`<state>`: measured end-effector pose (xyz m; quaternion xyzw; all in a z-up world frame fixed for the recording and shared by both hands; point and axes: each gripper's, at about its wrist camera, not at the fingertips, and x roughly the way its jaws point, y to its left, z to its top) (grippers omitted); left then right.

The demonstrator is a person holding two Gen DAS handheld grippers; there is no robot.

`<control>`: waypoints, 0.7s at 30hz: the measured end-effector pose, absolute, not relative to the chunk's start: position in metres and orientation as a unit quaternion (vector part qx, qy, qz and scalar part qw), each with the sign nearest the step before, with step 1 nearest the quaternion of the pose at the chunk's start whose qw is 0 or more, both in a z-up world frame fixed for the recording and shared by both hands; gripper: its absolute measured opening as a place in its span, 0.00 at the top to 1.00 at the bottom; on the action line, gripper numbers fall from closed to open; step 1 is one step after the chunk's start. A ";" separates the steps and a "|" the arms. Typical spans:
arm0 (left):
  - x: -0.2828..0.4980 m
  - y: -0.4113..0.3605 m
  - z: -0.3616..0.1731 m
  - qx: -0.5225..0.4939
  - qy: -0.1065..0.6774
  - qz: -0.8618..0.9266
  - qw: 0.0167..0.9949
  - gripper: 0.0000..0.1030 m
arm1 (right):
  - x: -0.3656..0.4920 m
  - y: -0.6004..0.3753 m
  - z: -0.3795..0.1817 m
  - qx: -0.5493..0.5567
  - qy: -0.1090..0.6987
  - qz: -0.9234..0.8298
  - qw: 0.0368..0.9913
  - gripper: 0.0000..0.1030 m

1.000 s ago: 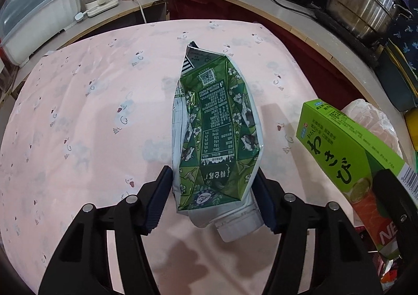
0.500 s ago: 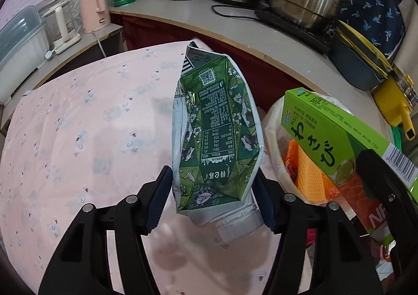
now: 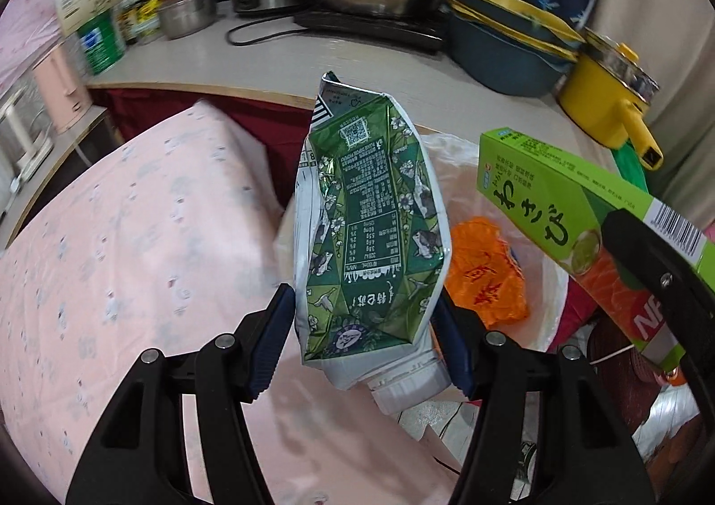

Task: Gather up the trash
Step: 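Carry the foil pouch with the left tool while the right tool carries the NB box over the bin, then open the left tool to drop the pouch while the right tool releases the NB box into the bin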

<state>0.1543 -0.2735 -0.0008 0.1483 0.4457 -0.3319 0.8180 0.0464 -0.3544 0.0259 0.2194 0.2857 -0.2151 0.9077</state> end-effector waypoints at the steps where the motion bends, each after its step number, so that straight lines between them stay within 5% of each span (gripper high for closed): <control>1: 0.154 -0.278 -0.003 0.153 0.446 -0.337 0.815 0.43 | 0.045 -0.358 0.025 0.221 0.285 -0.219 0.907 0.82; 5: 0.163 -0.293 -0.015 0.148 0.453 -0.336 0.812 0.27 | 0.042 -0.368 0.021 0.226 0.286 -0.227 0.903 0.82; 21: 0.190 -0.259 -0.028 0.141 0.452 -0.267 0.840 0.27 | 0.072 -0.364 0.004 0.224 0.305 -0.208 0.902 0.81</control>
